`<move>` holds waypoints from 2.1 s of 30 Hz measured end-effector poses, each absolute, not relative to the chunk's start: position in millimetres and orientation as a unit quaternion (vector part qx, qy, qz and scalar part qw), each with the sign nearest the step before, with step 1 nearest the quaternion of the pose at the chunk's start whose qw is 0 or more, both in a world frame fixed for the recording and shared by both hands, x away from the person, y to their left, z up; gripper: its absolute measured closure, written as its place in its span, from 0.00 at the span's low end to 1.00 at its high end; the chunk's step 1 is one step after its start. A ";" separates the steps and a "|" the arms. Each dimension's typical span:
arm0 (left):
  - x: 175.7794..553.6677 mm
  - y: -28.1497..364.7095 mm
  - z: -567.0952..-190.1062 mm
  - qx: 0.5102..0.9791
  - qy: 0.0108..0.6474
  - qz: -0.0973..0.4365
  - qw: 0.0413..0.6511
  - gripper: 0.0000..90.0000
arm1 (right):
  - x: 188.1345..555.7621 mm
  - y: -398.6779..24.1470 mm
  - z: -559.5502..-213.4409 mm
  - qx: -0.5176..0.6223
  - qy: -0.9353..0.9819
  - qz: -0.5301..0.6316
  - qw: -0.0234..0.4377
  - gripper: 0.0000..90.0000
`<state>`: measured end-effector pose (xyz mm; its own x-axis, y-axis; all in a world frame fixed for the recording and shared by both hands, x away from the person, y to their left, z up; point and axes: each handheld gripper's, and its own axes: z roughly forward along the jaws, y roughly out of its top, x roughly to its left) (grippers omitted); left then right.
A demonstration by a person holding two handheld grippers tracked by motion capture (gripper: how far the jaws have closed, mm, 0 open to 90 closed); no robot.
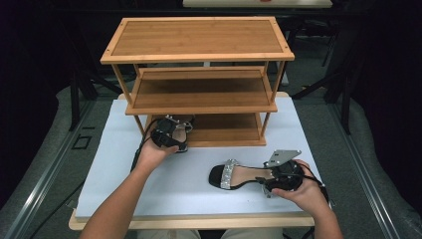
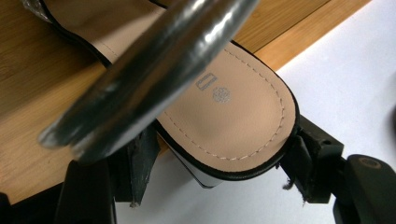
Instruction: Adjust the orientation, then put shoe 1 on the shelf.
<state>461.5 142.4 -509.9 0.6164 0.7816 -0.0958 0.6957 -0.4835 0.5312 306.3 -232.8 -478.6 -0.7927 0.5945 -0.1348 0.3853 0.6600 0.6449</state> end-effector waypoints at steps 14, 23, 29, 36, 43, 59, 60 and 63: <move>455.6 146.1 -514.2 0.853 0.438 0.082 0.272 0.36 | 306.3 -231.8 -478.6 0.273 0.896 0.305 0.170 0.46; 423.4 179.3 -503.0 0.831 0.456 0.035 0.316 0.38 | 306.9 -230.2 -478.0 0.269 0.898 0.304 0.172 0.46; 397.2 200.4 -505.5 0.817 0.464 0.023 0.341 0.40 | 307.8 -224.5 -475.3 0.258 0.908 0.284 0.170 0.46; 381.5 214.2 -496.5 0.824 0.452 0.049 0.338 0.43 | 315.5 -216.9 -468.0 0.234 0.930 0.231 0.164 0.46; 371.4 217.9 -495.4 0.838 0.433 0.058 0.326 0.43 | 323.0 -209.7 -459.6 0.215 0.944 0.191 0.164 0.45; 366.5 226.1 -492.1 0.834 0.434 0.052 0.336 0.42 | 342.9 -192.2 -449.7 0.155 0.969 0.107 0.162 0.40; 366.3 226.5 -491.7 0.834 0.433 0.053 0.338 0.42 | 344.7 -191.1 -449.9 0.151 0.970 0.103 0.160 0.40; 365.7 226.6 -491.2 0.834 0.432 0.053 0.338 0.42 | 349.2 -186.8 -449.5 0.144 0.973 0.090 0.153 0.40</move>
<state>365.7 226.6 -491.2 0.6207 0.7570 -0.2044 0.6857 -0.3977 0.6096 349.2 -186.8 -449.5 -0.9113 0.3087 -0.2726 0.2533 0.9420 0.2200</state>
